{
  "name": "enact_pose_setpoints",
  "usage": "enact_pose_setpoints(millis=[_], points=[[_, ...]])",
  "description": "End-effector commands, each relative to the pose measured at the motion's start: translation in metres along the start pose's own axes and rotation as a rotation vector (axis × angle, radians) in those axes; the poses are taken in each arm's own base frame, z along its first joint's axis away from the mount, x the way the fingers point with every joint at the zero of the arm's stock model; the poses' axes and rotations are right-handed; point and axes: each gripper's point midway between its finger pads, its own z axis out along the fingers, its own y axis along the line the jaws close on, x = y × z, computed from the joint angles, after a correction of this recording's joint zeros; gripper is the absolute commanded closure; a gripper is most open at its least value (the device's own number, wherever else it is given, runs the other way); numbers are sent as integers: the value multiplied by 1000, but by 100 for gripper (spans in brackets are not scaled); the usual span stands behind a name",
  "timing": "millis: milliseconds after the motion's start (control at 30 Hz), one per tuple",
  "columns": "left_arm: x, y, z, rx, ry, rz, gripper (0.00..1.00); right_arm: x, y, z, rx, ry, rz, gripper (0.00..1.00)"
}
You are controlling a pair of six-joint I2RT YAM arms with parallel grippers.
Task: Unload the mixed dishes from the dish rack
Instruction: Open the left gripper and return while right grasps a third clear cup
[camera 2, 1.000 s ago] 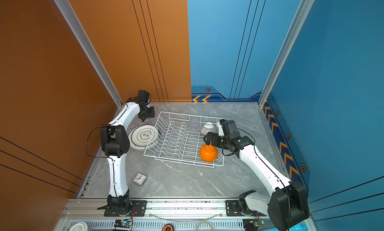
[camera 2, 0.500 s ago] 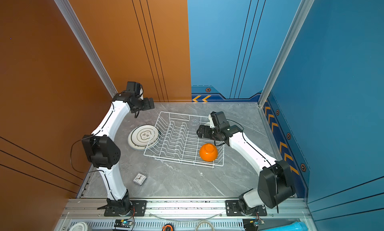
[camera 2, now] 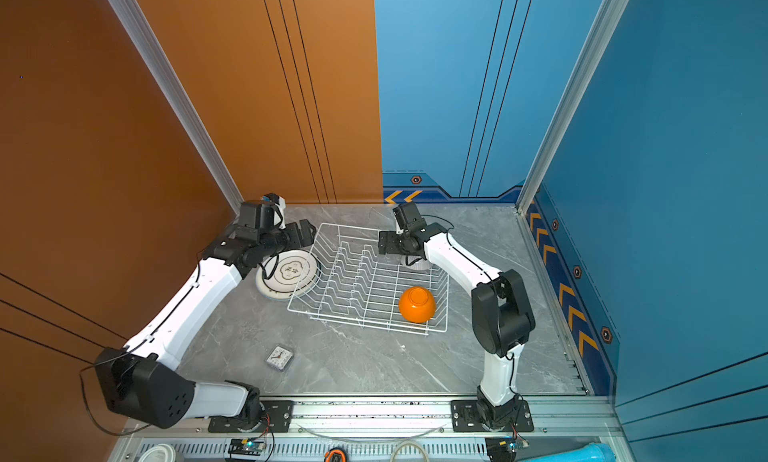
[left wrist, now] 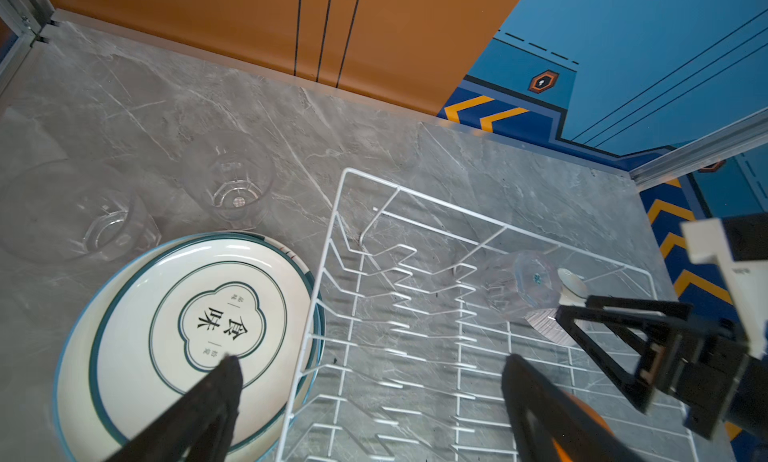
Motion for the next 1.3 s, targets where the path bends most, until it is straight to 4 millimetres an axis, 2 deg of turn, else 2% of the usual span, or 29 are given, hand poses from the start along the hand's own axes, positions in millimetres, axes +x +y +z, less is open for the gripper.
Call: enact_pose_setpoints(millis=[0,267,333,433,467,600,667,933,1267], points=[[-6,-5,-19,43,-101,-42,2,5,-4,9,58,41,-43,8],[20,0,-36,65,-114,-63,2,8,-2,31,117,65,-89,10],[34,8,-32,48,-91,-65,2,8,-3,36,136,68,-98,11],[41,11,-29,40,-78,-65,2,4,-2,36,145,58,-103,15],[42,12,-29,39,-74,-65,2,12,-6,48,158,83,-104,16],[49,13,-25,40,-55,-70,2,15,-9,54,178,98,-118,21],[52,13,-24,43,-47,-71,2,6,-8,52,198,75,-131,21],[56,14,-21,39,-33,-71,2,7,-12,54,228,81,-156,24],[65,8,-12,57,11,-80,2,6,-9,47,217,76,-166,38]])
